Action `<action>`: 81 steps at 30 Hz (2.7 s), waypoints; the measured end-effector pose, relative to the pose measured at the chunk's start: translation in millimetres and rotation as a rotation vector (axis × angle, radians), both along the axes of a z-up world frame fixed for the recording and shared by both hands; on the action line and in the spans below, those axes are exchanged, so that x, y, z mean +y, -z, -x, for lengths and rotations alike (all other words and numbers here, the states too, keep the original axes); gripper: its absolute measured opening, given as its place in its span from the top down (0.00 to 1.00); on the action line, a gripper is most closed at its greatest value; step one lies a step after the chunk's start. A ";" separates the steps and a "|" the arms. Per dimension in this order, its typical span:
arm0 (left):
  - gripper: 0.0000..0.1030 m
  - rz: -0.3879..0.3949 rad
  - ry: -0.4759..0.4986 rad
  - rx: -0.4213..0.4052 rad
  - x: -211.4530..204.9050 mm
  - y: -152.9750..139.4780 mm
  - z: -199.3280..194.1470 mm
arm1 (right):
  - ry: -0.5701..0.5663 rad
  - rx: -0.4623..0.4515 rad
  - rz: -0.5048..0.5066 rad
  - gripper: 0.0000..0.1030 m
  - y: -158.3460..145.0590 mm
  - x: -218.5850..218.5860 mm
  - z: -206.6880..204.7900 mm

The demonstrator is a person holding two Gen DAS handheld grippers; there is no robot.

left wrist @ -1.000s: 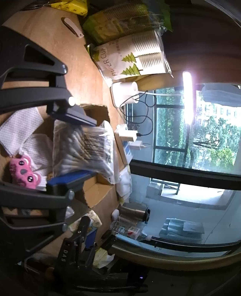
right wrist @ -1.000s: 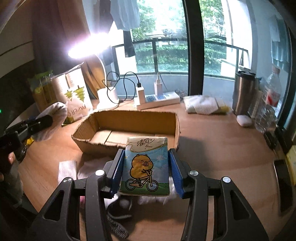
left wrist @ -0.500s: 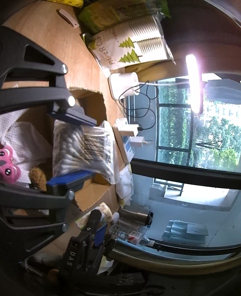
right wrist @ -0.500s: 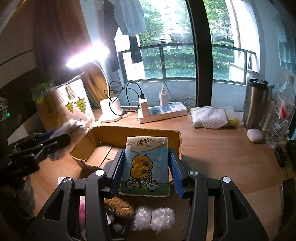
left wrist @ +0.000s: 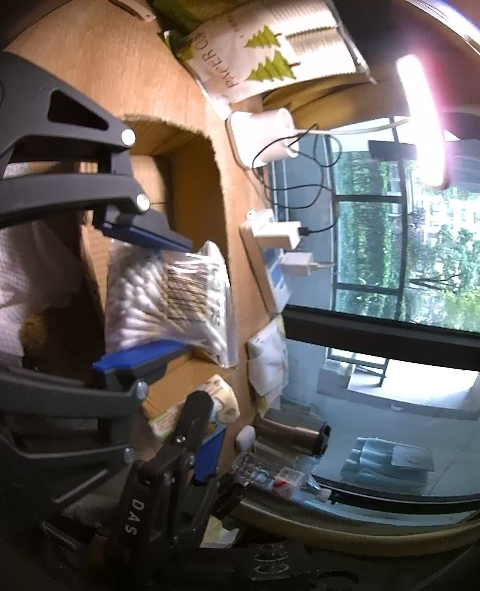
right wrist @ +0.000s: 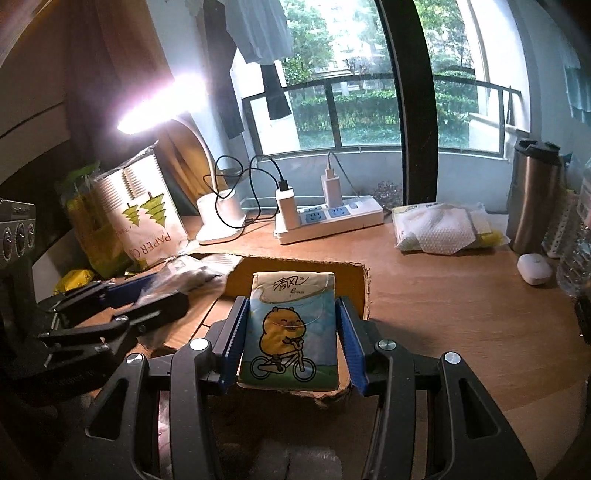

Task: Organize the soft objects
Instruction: 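Lift and carry the tissue pack with the right tool while the left carries the swab bag to the box, then open the right tool to drop the tissue pack while the left releases the swab bag into the box, then move the left tool to the pink plush while the right tool approaches the bubble-wrapped bundles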

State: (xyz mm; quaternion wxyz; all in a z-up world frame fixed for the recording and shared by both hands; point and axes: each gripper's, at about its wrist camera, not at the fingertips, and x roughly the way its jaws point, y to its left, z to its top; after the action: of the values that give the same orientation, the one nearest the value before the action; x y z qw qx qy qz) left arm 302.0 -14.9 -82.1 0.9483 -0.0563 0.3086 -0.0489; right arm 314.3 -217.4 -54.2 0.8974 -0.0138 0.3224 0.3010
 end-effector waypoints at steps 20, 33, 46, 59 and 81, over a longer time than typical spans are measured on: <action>0.31 0.032 -0.011 0.051 6.8 8.6 -6.4 | 0.025 0.026 0.015 0.49 9.7 3.3 -11.6; 0.31 0.035 -0.016 -0.016 15.3 -15.3 38.2 | 0.015 -0.026 0.025 0.49 -15.1 9.1 30.7; 0.30 0.043 -0.025 -0.040 24.2 -21.1 82.6 | 0.010 -0.052 0.035 0.49 -23.8 12.1 73.7; 0.30 0.060 -0.027 -0.006 23.3 -4.0 107.9 | 0.021 -0.026 0.061 0.49 -9.3 4.1 100.8; 0.30 0.056 0.003 0.111 2.7 44.0 126.2 | 0.058 0.038 0.052 0.48 28.6 -18.4 121.9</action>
State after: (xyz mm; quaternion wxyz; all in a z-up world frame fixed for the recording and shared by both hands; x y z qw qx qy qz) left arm 175.8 -12.2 -126.1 0.9276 -0.0851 0.3594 -0.0556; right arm 192.4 -235.8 -82.7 0.8988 -0.0223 0.3473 0.2666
